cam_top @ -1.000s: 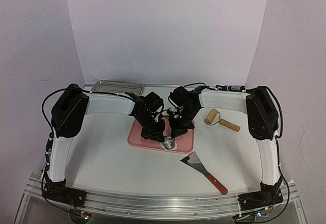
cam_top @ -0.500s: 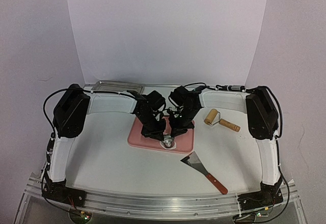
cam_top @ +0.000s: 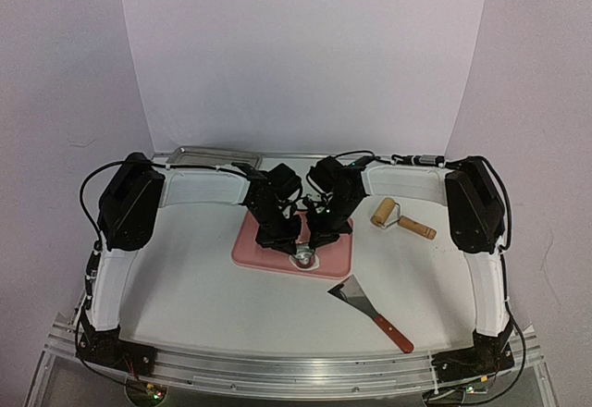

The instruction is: Roll out the dumpling wrappers from the dough

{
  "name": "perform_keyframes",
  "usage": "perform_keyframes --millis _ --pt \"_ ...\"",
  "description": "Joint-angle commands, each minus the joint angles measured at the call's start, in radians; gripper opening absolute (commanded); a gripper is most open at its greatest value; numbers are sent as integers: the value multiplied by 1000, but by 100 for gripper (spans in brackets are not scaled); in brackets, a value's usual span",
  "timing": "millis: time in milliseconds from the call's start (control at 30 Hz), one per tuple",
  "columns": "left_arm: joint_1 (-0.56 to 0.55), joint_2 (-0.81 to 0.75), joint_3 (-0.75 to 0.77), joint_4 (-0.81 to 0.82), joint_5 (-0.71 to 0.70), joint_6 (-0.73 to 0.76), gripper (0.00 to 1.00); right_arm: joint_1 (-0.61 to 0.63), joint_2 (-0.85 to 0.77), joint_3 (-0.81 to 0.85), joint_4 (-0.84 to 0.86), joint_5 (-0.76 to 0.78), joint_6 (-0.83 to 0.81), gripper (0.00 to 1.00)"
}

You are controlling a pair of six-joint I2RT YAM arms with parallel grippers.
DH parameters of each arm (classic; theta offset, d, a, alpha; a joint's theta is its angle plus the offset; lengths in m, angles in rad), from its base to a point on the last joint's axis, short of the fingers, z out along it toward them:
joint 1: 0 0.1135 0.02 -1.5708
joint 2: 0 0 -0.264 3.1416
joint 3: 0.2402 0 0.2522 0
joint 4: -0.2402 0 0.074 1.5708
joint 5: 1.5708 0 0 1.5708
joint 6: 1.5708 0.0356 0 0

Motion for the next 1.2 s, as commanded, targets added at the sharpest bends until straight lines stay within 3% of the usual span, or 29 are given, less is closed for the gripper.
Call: perform_keyframes --millis 0,1167 --pt "-14 -24 79 86 16 58 1 4 49 -9 -23 3 4 0" --pt "-31 8 -55 189 1 97 0 -2 109 -64 2 41 -17 0"
